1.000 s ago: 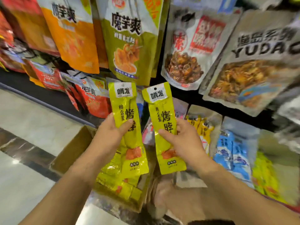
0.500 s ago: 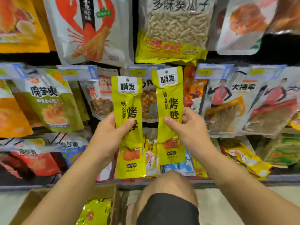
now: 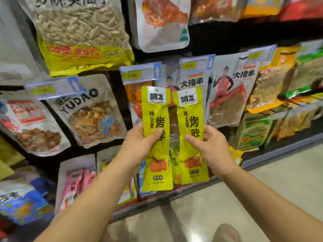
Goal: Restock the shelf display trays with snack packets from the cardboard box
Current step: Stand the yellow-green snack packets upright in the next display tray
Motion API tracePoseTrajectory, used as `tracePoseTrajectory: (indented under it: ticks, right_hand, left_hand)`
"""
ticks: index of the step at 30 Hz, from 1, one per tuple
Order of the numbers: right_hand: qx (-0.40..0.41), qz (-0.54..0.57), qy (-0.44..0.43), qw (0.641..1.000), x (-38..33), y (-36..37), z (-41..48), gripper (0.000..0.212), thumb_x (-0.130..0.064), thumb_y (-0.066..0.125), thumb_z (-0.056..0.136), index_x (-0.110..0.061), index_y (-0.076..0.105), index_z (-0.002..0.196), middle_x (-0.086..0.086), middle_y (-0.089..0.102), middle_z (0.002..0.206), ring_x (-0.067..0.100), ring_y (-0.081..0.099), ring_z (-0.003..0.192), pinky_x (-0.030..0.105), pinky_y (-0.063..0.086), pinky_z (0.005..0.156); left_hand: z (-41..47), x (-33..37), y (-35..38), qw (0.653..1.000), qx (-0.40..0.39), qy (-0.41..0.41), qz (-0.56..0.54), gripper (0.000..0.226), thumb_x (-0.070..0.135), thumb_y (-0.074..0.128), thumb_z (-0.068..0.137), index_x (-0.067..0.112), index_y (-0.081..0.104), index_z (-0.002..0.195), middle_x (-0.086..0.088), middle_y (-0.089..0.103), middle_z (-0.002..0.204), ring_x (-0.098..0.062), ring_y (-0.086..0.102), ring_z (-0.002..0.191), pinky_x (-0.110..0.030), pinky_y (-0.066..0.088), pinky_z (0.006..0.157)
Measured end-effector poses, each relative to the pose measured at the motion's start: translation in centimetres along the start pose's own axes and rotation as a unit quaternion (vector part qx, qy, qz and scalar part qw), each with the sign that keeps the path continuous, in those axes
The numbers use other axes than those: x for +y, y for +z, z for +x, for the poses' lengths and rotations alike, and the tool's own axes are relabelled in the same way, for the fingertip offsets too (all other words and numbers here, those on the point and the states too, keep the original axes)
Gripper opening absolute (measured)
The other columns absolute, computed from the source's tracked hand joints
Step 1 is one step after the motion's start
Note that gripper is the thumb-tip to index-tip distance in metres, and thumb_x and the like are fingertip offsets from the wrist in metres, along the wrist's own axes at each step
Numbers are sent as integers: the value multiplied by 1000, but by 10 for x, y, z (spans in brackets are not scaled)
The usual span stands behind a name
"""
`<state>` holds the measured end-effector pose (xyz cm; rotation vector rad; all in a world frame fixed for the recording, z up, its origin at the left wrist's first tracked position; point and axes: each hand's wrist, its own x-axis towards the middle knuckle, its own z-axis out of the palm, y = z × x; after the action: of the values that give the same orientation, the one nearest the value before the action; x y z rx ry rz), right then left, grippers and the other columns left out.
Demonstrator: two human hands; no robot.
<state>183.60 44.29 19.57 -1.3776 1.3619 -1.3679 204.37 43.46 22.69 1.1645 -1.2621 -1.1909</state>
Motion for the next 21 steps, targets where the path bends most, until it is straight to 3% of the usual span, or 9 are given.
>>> tracePoseTrajectory:
  ticks: [5, 10, 13, 21]
  right_hand:
    - [33, -4, 46, 998, 41, -29, 15, 21, -16, 81, 84, -21, 67, 99, -9, 78, 92, 6, 74, 87, 43, 59, 88]
    - [71, -19, 86, 994, 85, -48, 28, 29, -24, 83, 82, -12, 69, 106, -2, 78, 95, 15, 74, 88, 48, 59, 85]
    - [78, -22, 98, 992, 104, -50, 34, 24, -24, 81, 84, -15, 72, 104, -6, 78, 93, 11, 74, 85, 44, 60, 83]
    - [90, -46, 165, 981, 165, -61, 40, 24, -29, 82, 83, -22, 73, 104, -5, 78, 96, 16, 74, 89, 51, 59, 86]
  left_hand:
    - [25, -41, 40, 999, -20, -37, 9, 22, 16, 66, 95, 20, 68, 116, 0, 77, 106, -22, 73, 98, -48, 58, 89]
    - [48, -92, 66, 996, -17, -91, 8, 20, 15, 67, 94, 17, 68, 114, -4, 76, 106, -26, 73, 99, -53, 57, 91]
    - [56, -125, 75, 991, -31, -127, 5, 19, 18, 66, 95, 23, 69, 113, -1, 76, 107, -24, 73, 100, -51, 57, 90]
    - [77, -211, 94, 972, -16, -236, 0, 16, 17, 71, 91, 20, 72, 107, -2, 77, 100, -22, 74, 93, -42, 62, 77]
